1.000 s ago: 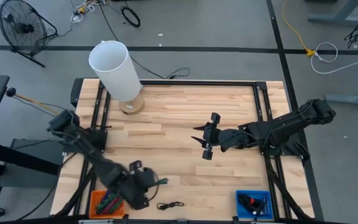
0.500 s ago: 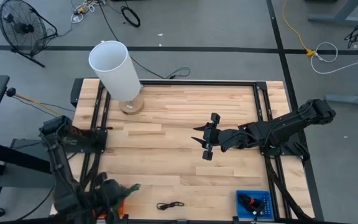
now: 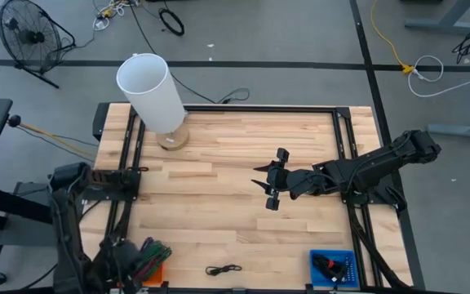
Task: Pick & Place USB Port
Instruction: Put the green patterned charger cable into the orange bin
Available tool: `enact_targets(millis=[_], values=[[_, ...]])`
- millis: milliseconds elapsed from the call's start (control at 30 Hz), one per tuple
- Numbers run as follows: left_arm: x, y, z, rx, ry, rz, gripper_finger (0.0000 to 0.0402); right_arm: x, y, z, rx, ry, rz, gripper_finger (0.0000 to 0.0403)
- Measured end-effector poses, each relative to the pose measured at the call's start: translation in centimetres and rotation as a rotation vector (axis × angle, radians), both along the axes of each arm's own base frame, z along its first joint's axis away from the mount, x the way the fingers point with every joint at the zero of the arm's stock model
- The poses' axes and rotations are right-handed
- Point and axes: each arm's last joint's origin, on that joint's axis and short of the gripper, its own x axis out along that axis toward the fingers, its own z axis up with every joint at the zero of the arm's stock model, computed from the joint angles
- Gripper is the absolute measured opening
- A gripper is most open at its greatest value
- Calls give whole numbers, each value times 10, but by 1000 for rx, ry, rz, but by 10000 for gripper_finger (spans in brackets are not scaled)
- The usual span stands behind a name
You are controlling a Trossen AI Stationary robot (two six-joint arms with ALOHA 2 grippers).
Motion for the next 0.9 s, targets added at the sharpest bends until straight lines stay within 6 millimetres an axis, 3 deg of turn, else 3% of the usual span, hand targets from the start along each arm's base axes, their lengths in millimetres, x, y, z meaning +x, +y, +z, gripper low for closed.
enact_targets(millis=[167, 433, 667, 900], values=[[-11, -1, -19, 12, 63, 45, 15, 0, 0, 0, -1, 0, 0, 164], [-12, 1, -40, 4, 74, 67, 15, 0, 0, 0, -9, 3, 3, 164], [-11, -2, -44, -25, 73, 56, 19, 0, 0, 0, -12, 2, 4, 164], [-12, -2, -44, -9, 66, 12, 66, 0, 0, 0, -12, 2, 4, 164]])
